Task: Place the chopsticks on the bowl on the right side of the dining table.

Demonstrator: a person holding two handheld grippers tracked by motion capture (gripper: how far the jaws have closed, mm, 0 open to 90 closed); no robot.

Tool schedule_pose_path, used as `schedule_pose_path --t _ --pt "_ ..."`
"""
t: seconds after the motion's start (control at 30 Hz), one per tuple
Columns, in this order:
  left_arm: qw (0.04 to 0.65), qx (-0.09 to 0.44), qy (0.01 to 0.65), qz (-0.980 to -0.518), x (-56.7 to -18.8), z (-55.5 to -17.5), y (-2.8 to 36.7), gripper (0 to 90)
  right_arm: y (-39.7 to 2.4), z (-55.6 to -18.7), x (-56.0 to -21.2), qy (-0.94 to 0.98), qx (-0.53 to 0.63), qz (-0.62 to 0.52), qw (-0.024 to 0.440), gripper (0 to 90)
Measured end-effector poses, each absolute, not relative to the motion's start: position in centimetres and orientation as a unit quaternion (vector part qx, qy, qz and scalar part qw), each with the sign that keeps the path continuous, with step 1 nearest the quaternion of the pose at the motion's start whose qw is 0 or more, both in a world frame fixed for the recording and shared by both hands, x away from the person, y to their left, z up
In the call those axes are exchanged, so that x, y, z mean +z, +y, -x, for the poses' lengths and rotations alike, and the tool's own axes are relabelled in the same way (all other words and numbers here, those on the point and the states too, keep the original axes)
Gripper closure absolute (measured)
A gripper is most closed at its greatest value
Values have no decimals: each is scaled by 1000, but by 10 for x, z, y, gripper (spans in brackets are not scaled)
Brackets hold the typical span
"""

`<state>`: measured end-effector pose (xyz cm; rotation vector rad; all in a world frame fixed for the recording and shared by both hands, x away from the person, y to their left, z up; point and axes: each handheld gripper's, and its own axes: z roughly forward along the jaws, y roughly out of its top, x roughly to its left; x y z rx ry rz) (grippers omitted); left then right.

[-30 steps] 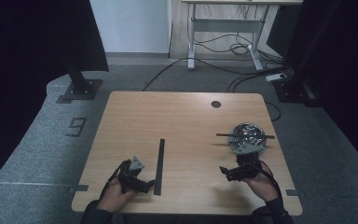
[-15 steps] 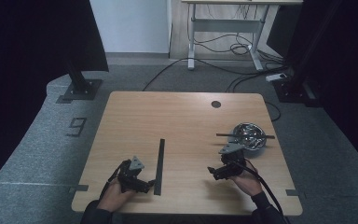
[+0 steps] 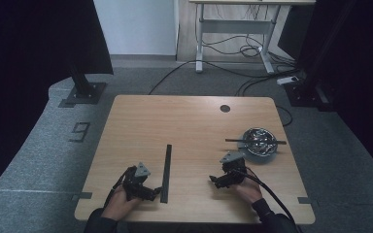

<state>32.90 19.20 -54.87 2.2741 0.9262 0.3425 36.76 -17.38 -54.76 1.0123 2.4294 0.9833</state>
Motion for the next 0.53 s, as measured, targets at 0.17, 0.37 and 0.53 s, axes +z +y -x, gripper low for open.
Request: schedule_pose_path --t 0.17,0.37,0.53 --pt "325 131 353 -868 -549 -329 192 0 -171 -368 -556 851 354 -353 161 0" --pt "325 131 353 -868 -549 -329 192 0 -172 -369 -558 847 361 -361 150 0" --pt "325 131 353 -867 -549 -329 192 0 -172 -369 -558 847 361 -361 150 0"
